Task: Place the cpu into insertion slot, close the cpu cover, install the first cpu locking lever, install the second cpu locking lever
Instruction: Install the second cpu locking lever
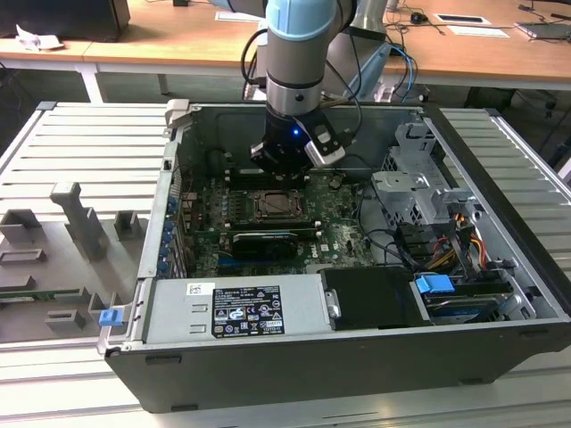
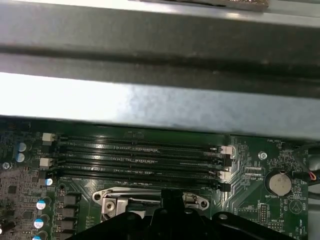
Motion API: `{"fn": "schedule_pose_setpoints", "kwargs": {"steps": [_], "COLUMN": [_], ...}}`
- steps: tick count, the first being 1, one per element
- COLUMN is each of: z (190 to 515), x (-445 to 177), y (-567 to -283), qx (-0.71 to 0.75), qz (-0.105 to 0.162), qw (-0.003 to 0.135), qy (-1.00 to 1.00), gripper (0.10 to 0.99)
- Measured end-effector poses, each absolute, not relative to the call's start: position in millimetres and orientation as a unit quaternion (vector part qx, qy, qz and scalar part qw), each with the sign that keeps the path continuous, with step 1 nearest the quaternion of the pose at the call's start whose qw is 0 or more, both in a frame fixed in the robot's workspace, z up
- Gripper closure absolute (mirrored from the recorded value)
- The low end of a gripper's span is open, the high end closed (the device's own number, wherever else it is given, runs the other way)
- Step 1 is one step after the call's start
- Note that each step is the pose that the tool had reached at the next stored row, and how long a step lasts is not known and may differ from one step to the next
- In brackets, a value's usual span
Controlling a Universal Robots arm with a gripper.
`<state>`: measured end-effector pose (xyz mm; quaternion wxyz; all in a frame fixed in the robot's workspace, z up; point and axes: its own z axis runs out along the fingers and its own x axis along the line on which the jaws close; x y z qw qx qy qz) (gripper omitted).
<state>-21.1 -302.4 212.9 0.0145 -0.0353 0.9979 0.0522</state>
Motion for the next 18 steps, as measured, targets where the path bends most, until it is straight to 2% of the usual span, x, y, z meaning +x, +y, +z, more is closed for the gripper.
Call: {"fn": "schedule_pose_setpoints", "kwargs": {"steps": [18], "z": [216.2], "x": [-21.1], "y": [-308.8], "qx": [-0.035], "qz": [0.052], "qw": [0.014], "qy": [0.998], "gripper": [0.980]}}
